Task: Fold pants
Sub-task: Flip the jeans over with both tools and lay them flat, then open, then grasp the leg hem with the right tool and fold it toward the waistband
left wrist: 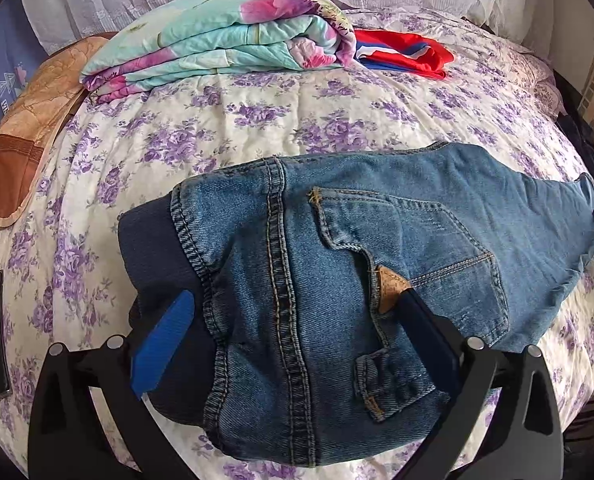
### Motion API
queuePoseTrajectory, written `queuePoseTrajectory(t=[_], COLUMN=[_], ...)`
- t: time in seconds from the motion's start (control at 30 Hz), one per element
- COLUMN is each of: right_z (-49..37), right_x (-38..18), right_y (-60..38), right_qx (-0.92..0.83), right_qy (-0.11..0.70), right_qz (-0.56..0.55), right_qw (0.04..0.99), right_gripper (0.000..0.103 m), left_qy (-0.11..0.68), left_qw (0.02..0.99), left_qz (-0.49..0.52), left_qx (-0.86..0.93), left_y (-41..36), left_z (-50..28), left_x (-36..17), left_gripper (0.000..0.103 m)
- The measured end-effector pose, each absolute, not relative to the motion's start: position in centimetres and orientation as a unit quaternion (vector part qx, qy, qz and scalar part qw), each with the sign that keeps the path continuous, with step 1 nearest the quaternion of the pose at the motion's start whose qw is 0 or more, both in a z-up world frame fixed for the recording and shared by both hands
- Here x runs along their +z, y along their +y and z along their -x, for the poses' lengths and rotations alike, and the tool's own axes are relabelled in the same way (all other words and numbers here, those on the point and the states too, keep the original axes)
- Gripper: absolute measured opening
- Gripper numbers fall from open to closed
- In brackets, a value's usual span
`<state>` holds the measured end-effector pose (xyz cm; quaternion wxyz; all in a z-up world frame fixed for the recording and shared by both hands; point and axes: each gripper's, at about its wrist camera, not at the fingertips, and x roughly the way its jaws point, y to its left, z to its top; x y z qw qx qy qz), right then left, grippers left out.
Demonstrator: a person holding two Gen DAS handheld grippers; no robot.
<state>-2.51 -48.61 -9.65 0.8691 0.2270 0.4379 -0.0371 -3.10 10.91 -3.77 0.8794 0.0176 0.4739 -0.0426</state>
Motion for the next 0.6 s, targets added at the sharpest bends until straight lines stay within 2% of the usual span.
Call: queuePoseTrajectory(t=[0.1, 0.17, 0.2, 0.23, 0.37, 0.47, 0.5, 0.53, 0.57, 0.6], right_z=[4.3, 5.4, 5.9, 6.1, 2.8, -1.9, -3.6, -4.7, -5.7, -5.9], right_x=[-9.3, -7.7, -6.6, -5.6, -3.8, -4.4, -5.1, -5.9, -6.7, -6.8], right_y=[-49.7, -49.7, -49.5, -49.3, -48.9, -48.5, -48.6, -48.8, -49.0, -49.0], right_qx=[-0.018, -0.043, -0.066, -0.078, -0.074, -0.071, -0.072, -0.055, -0.029, -0.038], right_qy=[0.412, 0.398, 0.381, 0.363, 0.341, 0.376, 0.395, 0.415, 0.439, 0.445], right_qz=[-0.265, -0.249, -0.221, -0.194, -0.148, -0.093, -0.092, -0.102, -0.124, -0.122], right_qw=[0.871, 0.882, 0.895, 0.908, 0.925, 0.919, 0.911, 0.903, 0.889, 0.886], right_gripper=[0.032, 0.047, 0.063, 0.067, 0.067, 0.067, 0.065, 0.024, 0.008, 0.008], left_qy=[0.478, 0.477, 0.474, 0.47, 0.464, 0.461, 0.461, 0.463, 0.464, 0.464], left_qw=[0.877, 0.878, 0.88, 0.883, 0.886, 0.886, 0.886, 0.885, 0.884, 0.884], left_qz=[-0.021, -0.012, -0.005, 0.0, 0.018, 0.035, 0.041, 0.049, 0.055, 0.058], left_qx=[-0.042, -0.032, -0.027, -0.024, -0.012, 0.007, 0.011, 0.014, 0.017, 0.023], left_y=[11.0, 11.6, 12.0, 12.3, 13.8, 14.7, 15.0, 15.3, 15.5, 15.7], left_z=[3.1, 3.5, 3.9, 4.4, 6.1, 7.1, 7.3, 7.5, 7.6, 7.6], left_x=[-3.6, -3.3, -3.0, -2.7, -2.2, -2.2, -2.3, -2.3, -2.4, -2.6], left_gripper=[0.099, 0.099, 0.099, 0.099, 0.099, 0.099, 0.099, 0.099, 0.099, 0.099])
